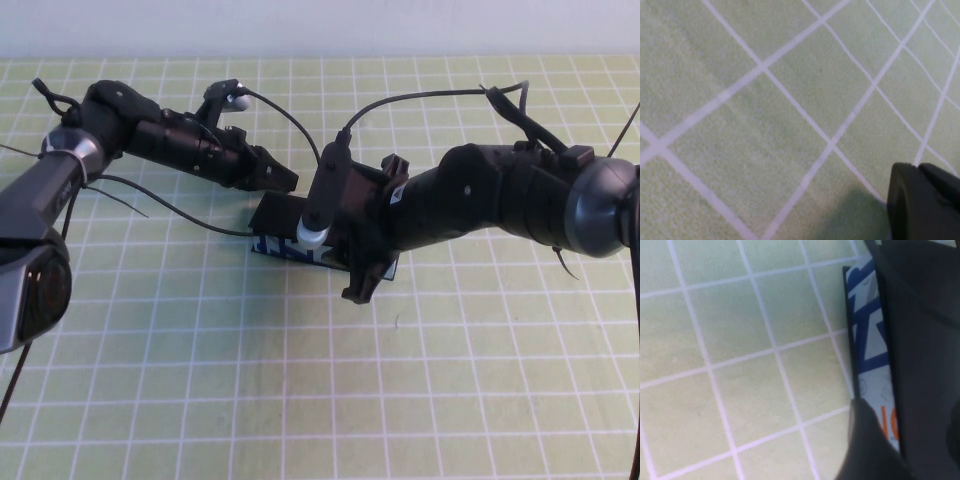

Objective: Take glasses out of glasses case
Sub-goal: Pick up the glasses from the glasses case

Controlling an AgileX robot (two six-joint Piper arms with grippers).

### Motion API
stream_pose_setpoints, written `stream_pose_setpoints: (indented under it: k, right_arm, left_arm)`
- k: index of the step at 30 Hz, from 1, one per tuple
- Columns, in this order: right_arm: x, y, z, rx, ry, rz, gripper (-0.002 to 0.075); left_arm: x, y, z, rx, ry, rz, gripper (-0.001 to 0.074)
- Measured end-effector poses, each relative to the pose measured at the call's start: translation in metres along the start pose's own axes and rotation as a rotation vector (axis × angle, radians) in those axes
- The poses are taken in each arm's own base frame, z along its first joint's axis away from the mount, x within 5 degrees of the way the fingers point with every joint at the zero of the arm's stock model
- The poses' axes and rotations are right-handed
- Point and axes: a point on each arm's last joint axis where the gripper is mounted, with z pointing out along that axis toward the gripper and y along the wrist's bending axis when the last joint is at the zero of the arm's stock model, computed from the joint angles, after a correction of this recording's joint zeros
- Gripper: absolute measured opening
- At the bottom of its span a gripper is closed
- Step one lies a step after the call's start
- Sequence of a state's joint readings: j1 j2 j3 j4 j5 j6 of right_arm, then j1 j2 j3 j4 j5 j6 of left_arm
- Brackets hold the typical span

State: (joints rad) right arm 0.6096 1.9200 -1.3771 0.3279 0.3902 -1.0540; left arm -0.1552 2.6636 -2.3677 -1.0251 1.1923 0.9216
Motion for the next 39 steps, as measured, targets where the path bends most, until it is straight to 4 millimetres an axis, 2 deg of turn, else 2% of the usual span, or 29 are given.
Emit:
stream_pose_setpoints:
  k: [19,25,34,39]
  right_arm:
    - [0.005,-0.004,0.011,0.054,0.004,-0.050,0.0314]
    - [0.005,-0.005,0.012,0.065,0.003,-0.062,0.0314]
    - [0.005,-0.003,0.012,0.052,0.010,-0.062,0.0314]
    - [0.006,-0.003,0.012,0.049,0.012,-0.062,0.0314]
  left_arm:
    - [0.000,-0.001,-0.001,-0.044,0.040,-0.225,-0.0004]
    - [-0.003,-0.005,-0.004,-0.065,0.060,-0.221,-0.0004]
    - [-0.011,-0.020,-0.021,-0.149,0.129,-0.161,-0.0004]
    - [0.003,-0.021,-0.014,-0.125,0.169,-0.202,-0.0004]
